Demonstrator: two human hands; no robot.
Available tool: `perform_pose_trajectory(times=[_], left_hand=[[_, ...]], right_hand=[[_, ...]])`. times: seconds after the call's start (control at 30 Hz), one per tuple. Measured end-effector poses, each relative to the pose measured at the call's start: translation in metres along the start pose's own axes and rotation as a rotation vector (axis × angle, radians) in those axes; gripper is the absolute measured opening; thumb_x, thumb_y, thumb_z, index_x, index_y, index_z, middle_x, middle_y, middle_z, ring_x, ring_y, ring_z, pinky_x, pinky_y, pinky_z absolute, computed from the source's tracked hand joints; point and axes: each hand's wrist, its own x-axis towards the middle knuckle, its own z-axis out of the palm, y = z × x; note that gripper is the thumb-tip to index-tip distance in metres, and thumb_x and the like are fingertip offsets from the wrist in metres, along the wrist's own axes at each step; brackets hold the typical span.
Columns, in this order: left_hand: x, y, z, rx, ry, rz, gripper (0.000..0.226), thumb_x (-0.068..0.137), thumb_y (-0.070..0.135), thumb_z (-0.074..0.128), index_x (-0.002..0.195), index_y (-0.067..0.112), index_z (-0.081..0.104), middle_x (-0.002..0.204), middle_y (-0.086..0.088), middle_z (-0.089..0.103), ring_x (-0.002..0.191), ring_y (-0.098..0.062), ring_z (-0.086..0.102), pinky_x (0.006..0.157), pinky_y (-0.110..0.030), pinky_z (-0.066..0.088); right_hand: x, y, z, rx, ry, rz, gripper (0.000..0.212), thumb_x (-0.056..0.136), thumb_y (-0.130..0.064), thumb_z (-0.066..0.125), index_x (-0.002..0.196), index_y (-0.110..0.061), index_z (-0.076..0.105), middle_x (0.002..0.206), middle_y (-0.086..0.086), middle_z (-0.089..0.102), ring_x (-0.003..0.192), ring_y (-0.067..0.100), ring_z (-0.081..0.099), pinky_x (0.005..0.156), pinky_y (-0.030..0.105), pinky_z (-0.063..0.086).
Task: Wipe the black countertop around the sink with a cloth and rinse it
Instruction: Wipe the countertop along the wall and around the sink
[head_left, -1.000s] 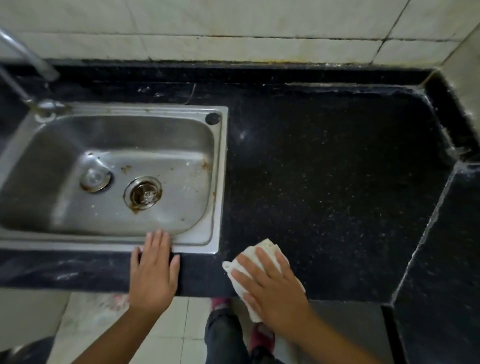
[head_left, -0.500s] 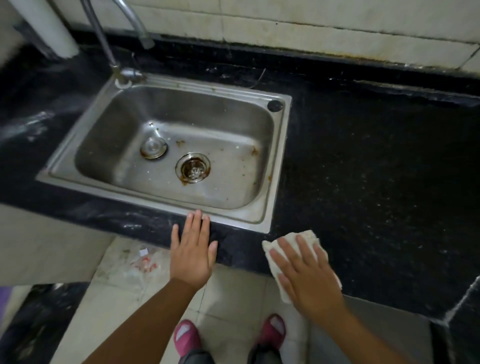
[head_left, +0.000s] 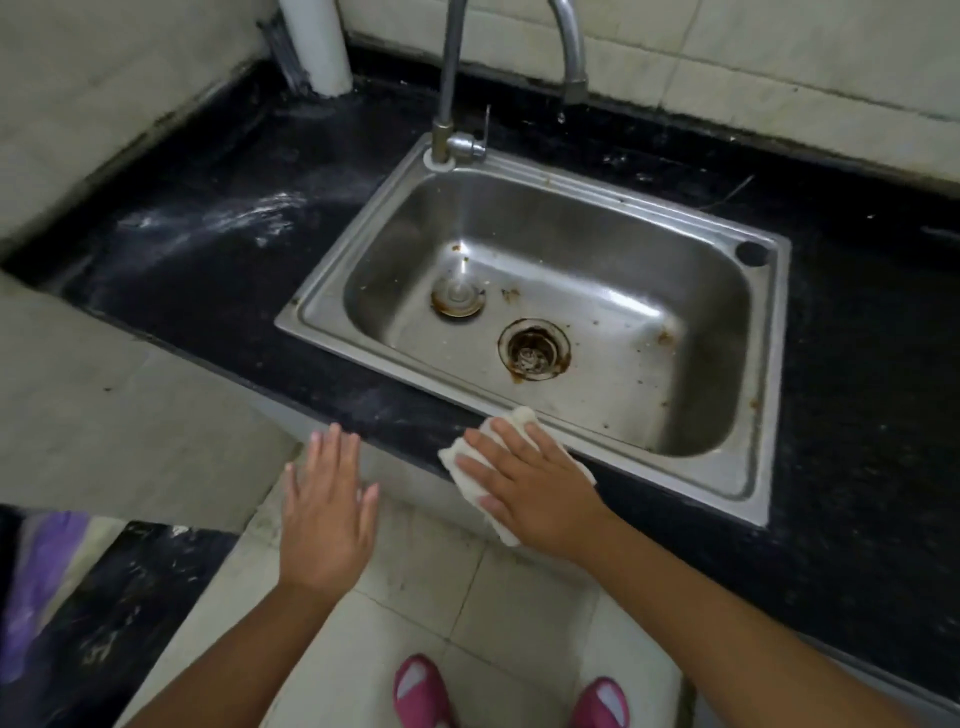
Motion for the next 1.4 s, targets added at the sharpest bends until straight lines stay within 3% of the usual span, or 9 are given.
perform_pose_trajectory(times=[0.17,0.4,0.6,0.7,0.9,1.0,1.1,1.23,1.4], left_hand=[[0.029,-0.026,-0.018,-0.04,-0.031,-0.133,0.062,0.09,0.036,0.019,0.142,0.003,0.025,0.152,-0.015,0.018,0.142,-0.028,0.009,0.113,-0.046,0.006],[0.062,-0.012,-0.008,-0.05,-0.112,-0.145,0.057,0.098,0.036,0.018,0.145,0.004,0.013,0.154,-0.013,0.006,0.143,-0.026,0.0,0.114,-0.039,0.002],[0.057,0.001,0.002,-0.051,-0.116,-0.203,0.058,0.098,0.036,0.018,0.144,0.001,0.012,0.154,-0.016,0.004,0.142,-0.028,0.0,0.114,-0.04,0.002],[0.056,0.007,0.0,-0.044,-0.142,-0.242,0.054,0.099,0.031,0.022,0.146,0.008,0.009,0.155,-0.01,0.001,0.143,-0.023,-0.004,0.114,-0.038,-0.002],[0.053,0.013,-0.006,-0.03,-0.178,-0.283,0.051,0.099,0.029,0.021,0.147,0.015,0.007,0.156,-0.004,-0.003,0.143,-0.02,-0.008,0.114,-0.038,-0.003],[0.054,0.014,-0.009,-0.047,-0.201,-0.29,0.051,0.1,0.03,0.02,0.147,0.015,0.006,0.155,-0.003,-0.004,0.142,-0.019,-0.009,0.114,-0.038,-0.004],[0.054,0.016,-0.01,-0.051,-0.209,-0.304,0.051,0.1,0.029,0.02,0.147,0.015,0.005,0.155,-0.003,-0.005,0.142,-0.019,-0.01,0.114,-0.037,-0.004],[0.055,0.017,-0.011,-0.013,-0.248,-0.316,0.051,0.1,0.03,0.017,0.147,0.015,0.001,0.155,-0.003,-0.009,0.142,-0.019,-0.012,0.114,-0.037,-0.003],[0.057,0.014,-0.015,0.003,-0.326,-0.32,0.052,0.1,0.033,0.015,0.147,0.018,-0.003,0.155,-0.001,-0.012,0.142,-0.017,-0.013,0.114,-0.037,-0.004]], right_hand=[[0.055,-0.024,-0.007,-0.054,-0.008,-0.035,0.062,0.099,-0.035,-0.002,0.132,-0.02,0.048,0.135,0.005,0.053,0.128,0.024,0.031,0.111,0.037,0.003],[-0.112,0.044,-0.013,-0.114,-0.074,-0.042,0.05,0.1,-0.035,0.012,0.148,-0.023,0.011,0.147,0.005,0.03,0.144,0.023,0.007,0.111,0.041,0.013],[-0.106,0.069,-0.014,-0.159,-0.117,-0.222,0.045,0.099,-0.037,0.008,0.141,-0.023,0.018,0.156,0.004,0.007,0.144,0.024,-0.002,0.112,0.04,0.007],[-0.04,0.046,-0.004,-0.125,-0.021,-0.36,0.049,0.099,-0.038,0.004,0.147,-0.027,0.007,0.148,0.004,0.024,0.138,0.026,0.019,0.113,0.04,0.005],[0.061,-0.008,0.004,-0.006,0.061,-0.304,0.046,0.09,-0.038,0.028,0.132,-0.022,0.035,0.14,0.006,0.047,0.13,0.026,0.029,0.111,0.039,0.014],[0.008,0.015,0.01,-0.045,0.122,-0.32,0.046,0.094,-0.035,0.026,0.139,-0.023,0.03,0.143,0.006,0.033,0.14,0.028,0.016,0.112,0.041,0.009],[-0.068,0.055,0.014,-0.045,0.155,-0.335,0.052,0.099,-0.034,0.007,0.149,-0.021,0.004,0.15,0.006,0.023,0.144,0.026,-0.005,0.112,0.042,0.011],[-0.094,0.074,0.013,-0.028,0.11,-0.369,0.052,0.098,-0.034,0.005,0.149,-0.02,0.001,0.157,0.004,-0.006,0.144,0.026,-0.006,0.114,0.042,0.007],[-0.011,0.035,0.008,0.026,0.16,-0.389,0.045,0.093,-0.034,0.028,0.136,-0.025,0.034,0.145,0.004,0.033,0.133,0.026,0.028,0.113,0.038,0.009]])
